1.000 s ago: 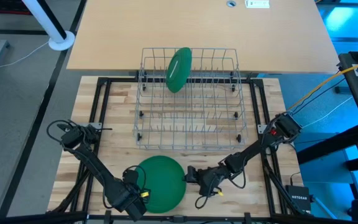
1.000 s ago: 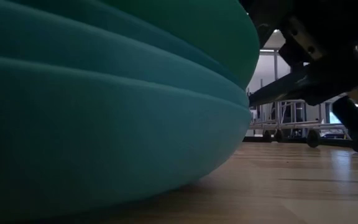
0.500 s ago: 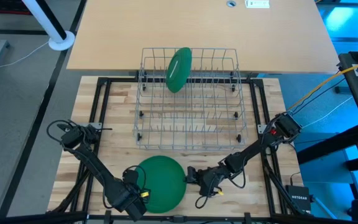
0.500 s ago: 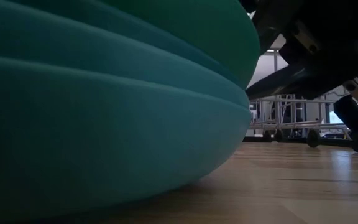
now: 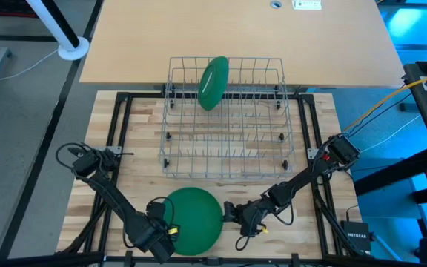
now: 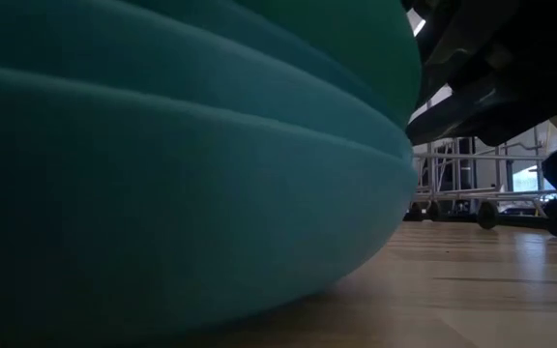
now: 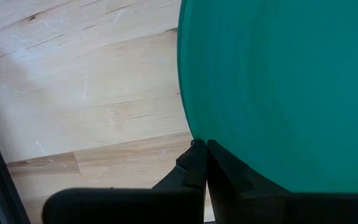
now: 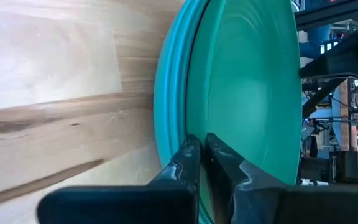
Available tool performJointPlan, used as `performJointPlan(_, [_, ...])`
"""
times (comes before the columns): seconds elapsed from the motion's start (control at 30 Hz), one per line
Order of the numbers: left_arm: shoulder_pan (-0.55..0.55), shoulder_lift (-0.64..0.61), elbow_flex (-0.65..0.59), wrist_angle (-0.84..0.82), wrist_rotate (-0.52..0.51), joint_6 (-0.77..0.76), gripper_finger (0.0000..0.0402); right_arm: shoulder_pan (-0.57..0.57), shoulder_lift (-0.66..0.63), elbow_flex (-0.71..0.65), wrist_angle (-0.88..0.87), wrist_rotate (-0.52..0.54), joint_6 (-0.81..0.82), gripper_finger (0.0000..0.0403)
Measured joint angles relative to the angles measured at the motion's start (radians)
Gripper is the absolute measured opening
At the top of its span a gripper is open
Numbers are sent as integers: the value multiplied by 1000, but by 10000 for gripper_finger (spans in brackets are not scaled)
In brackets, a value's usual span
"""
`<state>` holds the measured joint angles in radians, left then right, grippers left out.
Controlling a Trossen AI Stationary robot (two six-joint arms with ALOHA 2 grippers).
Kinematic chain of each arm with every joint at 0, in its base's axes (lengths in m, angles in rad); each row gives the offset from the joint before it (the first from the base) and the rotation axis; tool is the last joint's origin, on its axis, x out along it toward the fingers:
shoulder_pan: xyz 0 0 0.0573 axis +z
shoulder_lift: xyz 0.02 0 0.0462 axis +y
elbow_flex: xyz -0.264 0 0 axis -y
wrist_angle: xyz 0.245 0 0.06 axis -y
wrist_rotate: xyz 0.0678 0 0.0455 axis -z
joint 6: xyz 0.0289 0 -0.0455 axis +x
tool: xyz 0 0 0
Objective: Sort dishes
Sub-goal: Put the top green plate into the dish rack
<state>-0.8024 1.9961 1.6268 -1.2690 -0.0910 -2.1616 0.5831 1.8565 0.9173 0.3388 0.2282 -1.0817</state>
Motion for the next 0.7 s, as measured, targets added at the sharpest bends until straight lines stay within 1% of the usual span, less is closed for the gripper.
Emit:
performJointPlan(0.1, [0, 0, 3, -3, 0, 1, 1, 0, 0, 0, 0, 0, 0, 10])
performJointPlan(0.23, [-1, -4, 14, -5, 3, 39, 1, 0, 0, 0, 0, -2, 2, 10])
performJointPlan(0.4, [-1, -27, 31, -3, 3, 44, 1, 0, 0, 0, 0, -27, 4, 7])
performJointPlan(0.7, [39, -48, 57, 23, -7, 81, 1, -2, 0, 0, 8, -26, 5, 14])
